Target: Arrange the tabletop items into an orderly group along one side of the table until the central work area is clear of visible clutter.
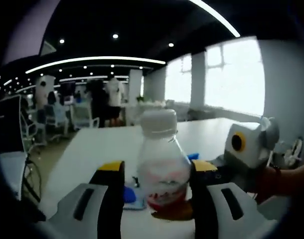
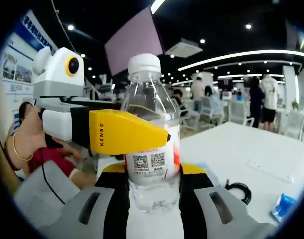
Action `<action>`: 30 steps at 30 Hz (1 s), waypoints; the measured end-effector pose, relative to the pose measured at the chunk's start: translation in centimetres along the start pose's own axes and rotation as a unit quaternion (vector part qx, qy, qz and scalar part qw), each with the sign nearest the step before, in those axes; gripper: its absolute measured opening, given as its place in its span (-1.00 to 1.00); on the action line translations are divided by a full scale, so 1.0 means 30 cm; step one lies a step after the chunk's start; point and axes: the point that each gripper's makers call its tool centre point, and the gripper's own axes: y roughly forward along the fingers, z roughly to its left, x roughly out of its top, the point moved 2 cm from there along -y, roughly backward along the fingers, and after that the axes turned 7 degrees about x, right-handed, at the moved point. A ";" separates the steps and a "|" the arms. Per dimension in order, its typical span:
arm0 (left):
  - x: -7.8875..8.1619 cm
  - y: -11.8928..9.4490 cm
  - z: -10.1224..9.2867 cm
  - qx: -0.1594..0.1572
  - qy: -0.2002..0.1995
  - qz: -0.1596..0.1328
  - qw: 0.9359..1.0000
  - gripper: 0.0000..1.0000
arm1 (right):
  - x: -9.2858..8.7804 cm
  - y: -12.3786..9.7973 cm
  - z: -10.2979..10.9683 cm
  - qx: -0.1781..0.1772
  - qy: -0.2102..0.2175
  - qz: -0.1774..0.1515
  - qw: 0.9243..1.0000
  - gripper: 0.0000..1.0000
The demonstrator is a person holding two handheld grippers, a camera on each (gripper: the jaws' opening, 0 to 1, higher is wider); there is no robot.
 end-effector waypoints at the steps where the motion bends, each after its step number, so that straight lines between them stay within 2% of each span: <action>1: -0.004 0.000 0.000 0.002 -0.008 0.005 1.000 -0.03 | 0.001 -0.002 0.000 -0.002 0.000 0.000 1.000 -0.26; 7: -0.020 0.003 -0.027 0.009 -0.029 0.013 0.999 -0.09 | 0.001 -0.006 -0.009 -0.014 -0.001 -0.001 1.000 -0.26; 10: -0.035 0.008 -0.036 0.011 -0.018 0.023 1.000 -0.12 | 0.011 -0.007 -0.004 -0.011 0.003 -0.010 1.000 -0.25; 14: -0.039 0.008 -0.024 0.026 -0.034 0.013 0.999 -0.21 | 0.020 -0.003 0.000 -0.009 0.003 -0.014 1.000 -0.25; 30: -0.034 0.011 -0.020 0.055 -0.028 0.002 0.998 -0.28 | 0.019 0.001 -0.008 -0.013 0.015 -0.018 1.000 -0.20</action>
